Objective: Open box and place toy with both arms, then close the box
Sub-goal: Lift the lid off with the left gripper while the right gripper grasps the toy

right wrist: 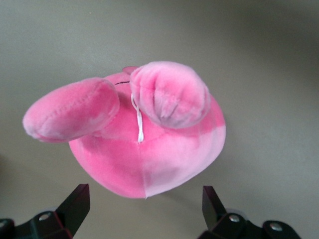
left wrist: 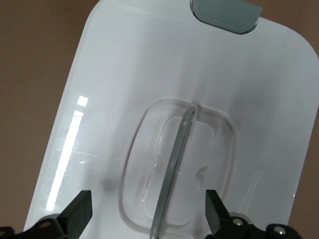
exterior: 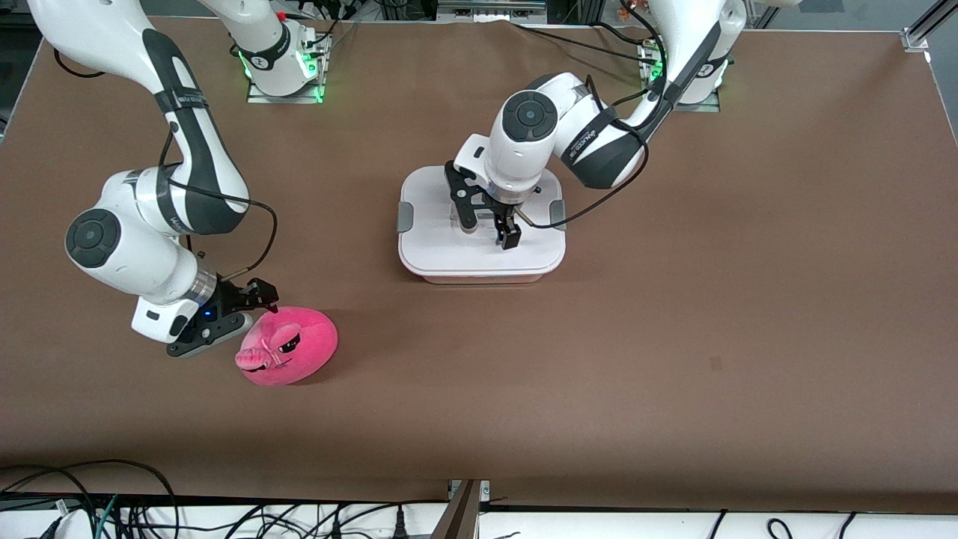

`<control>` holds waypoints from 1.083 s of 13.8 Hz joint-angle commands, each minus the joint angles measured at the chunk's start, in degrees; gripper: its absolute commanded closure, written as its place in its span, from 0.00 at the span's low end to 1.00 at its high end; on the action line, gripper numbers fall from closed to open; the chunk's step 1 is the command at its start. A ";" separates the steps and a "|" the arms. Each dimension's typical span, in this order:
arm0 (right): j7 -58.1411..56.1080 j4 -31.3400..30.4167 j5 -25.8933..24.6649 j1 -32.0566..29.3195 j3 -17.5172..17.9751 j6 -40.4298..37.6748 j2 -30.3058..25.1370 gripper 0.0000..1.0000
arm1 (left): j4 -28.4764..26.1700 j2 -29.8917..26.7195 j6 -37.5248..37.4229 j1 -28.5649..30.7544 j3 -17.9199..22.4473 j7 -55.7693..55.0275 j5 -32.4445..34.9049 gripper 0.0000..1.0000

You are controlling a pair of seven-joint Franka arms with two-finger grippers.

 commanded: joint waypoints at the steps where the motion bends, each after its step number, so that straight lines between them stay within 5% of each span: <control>1: -2.24 -1.46 2.10 -0.49 0.48 2.69 -0.02 0.00 | -0.72 0.56 0.44 -0.18 -0.77 0.88 1.22 0.20; 3: -3.37 -1.46 3.43 -0.41 0.48 4.35 0.76 0.00 | -0.55 0.22 -0.25 0.17 -1.04 1.66 1.22 0.77; 5: -5.22 -1.63 3.51 -0.49 0.56 5.85 1.47 0.00 | -0.46 -0.83 -0.43 0.26 -1.04 2.20 1.13 0.94; 8: -5.67 -1.72 3.52 -0.49 1.00 7.69 2.43 0.00 | -0.46 -1.72 -2.36 0.26 -1.65 1.84 1.13 0.96; 10: -6.02 -1.81 3.52 -0.49 1.53 9.54 3.14 0.14 | -0.46 -2.77 -3.94 0.79 -2.62 2.11 0.78 0.96; 12: -6.28 -1.81 3.52 -0.49 1.71 10.51 3.32 0.40 | -0.37 -4.26 -6.32 0.79 -2.80 2.20 0.08 0.97; 15: -6.46 -1.81 3.52 -0.49 1.71 10.51 3.41 0.95 | 0.59 -6.46 -9.39 0.96 -4.12 2.02 -0.01 1.00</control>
